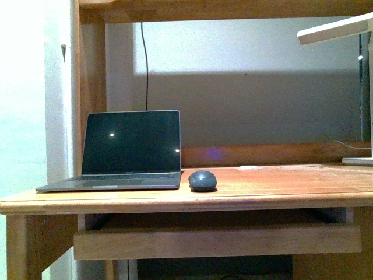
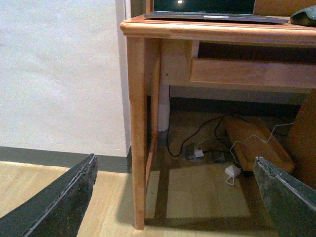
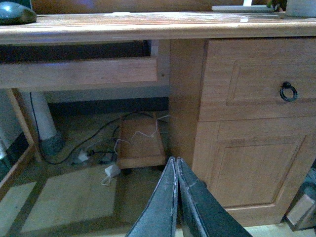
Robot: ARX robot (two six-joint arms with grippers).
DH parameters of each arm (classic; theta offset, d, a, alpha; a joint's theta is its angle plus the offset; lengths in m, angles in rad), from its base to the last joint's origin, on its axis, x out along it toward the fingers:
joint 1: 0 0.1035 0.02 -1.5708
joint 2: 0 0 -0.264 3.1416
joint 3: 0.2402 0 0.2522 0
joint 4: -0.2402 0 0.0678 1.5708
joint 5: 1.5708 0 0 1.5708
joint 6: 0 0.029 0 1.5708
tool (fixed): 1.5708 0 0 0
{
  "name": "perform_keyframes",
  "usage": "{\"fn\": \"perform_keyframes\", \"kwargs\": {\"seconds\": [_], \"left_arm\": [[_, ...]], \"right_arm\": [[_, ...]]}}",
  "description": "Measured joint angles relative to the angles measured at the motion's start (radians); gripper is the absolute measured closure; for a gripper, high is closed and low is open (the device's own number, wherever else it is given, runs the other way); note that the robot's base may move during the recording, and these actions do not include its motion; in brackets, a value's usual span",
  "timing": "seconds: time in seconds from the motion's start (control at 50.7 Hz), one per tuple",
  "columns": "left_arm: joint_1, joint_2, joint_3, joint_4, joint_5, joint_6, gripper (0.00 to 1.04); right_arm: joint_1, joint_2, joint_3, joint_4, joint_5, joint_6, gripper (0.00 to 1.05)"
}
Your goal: Place mouse
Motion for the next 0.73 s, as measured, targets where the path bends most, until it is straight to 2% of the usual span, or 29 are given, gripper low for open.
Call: {"fn": "perform_keyframes", "kwargs": {"seconds": [0.138, 0.158, 0.177, 0.454, 0.73], "left_arm": [[0.000, 0.000, 0.000, 0.000, 0.000, 0.000, 0.08], [0.000, 0.000, 0.000, 0.000, 0.000, 0.000, 0.08], [0.000, 0.000, 0.000, 0.000, 0.000, 0.000, 0.08], [0.000, 0.000, 0.000, 0.000, 0.000, 0.000, 0.08], [0.000, 0.000, 0.000, 0.000, 0.000, 0.000, 0.08]], "right_arm": [[0.000, 0.000, 0.000, 0.000, 0.000, -0.001, 0.79], [0.000, 0.000, 0.000, 0.000, 0.000, -0.001, 0.60], [0.000, 0.000, 0.000, 0.000, 0.000, -0.001, 0.54], [0.000, 0.000, 0.000, 0.000, 0.000, 0.000, 0.06], [0.000, 0.000, 0.000, 0.000, 0.000, -0.001, 0.07]]}}
